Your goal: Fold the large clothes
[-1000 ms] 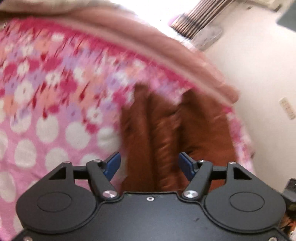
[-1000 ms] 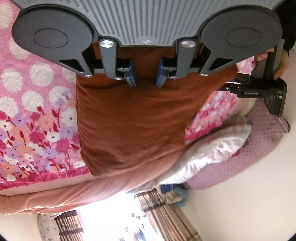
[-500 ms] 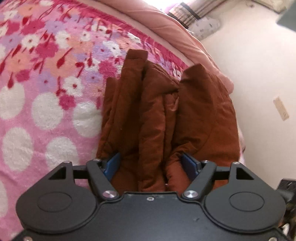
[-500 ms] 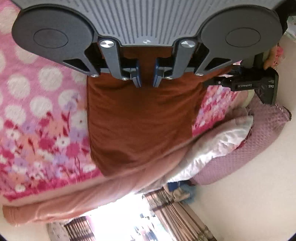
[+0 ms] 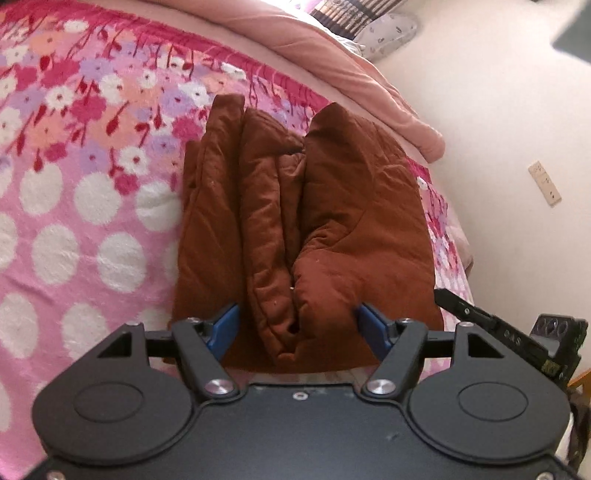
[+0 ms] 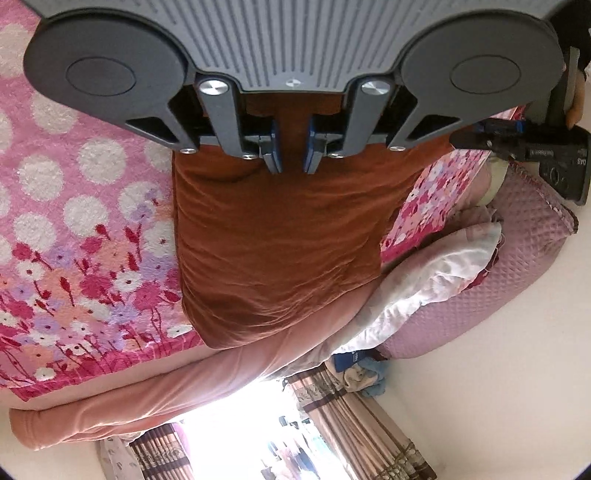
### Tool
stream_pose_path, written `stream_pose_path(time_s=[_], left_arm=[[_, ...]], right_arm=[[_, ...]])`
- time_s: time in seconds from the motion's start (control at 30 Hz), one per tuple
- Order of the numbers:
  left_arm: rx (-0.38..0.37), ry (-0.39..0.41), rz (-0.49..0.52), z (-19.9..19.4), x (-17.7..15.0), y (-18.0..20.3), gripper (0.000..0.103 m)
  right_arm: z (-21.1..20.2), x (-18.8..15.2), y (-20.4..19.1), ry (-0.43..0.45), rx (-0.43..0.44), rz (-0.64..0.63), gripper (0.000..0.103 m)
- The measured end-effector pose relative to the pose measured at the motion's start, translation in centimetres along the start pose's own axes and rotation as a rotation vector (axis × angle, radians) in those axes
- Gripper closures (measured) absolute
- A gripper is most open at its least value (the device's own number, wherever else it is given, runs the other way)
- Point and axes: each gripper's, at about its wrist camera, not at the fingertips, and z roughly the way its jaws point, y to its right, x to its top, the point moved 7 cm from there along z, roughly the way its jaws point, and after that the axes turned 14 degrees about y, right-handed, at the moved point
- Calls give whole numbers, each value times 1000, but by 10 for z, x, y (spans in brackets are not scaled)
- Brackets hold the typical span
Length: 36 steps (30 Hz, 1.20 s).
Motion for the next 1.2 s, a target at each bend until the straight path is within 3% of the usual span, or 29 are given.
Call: stream_pose_path(time_s=[0.1,0.13,0.17,0.23,0.43,0.63,0.8,0.93,1.0,1.13,1.2], left_arm=[[-6,28,-4,5,-1,6,44],[-23,20,8,6,-3,10,61],[-42,4,0,9,-4,12,83],[-47,5,5,11,-4,13,84],[-79,68,-66,-6,7,7,85],[-82,138,28,-40,17,23,85],[-68,124,-1,-37,9,7,85],[-33,52,-33,-13,-5,-23,85],[-31,43,-77,-6,-10,-31,83],[7,39,0,-2,-7,-23,71],[37,49,36,-9,0,-15,56]], right_arm=[[-1,0,-3,9,1,-10,71],[-3,1,-4,16,-2,-14,67],[-4,1,-3,23,-7,-15,64],[-7,4,-1,41,-22,-14,54],[-9,7,8,54,-48,1,50],[-7,8,-8,62,-38,-70,51],[-6,13,-14,109,-52,-100,61],[4,8,0,60,-99,-74,74],[12,3,7,25,-117,-65,79],[25,-10,5,-23,-168,-135,81],[30,-16,-5,-38,-198,-217,81]])
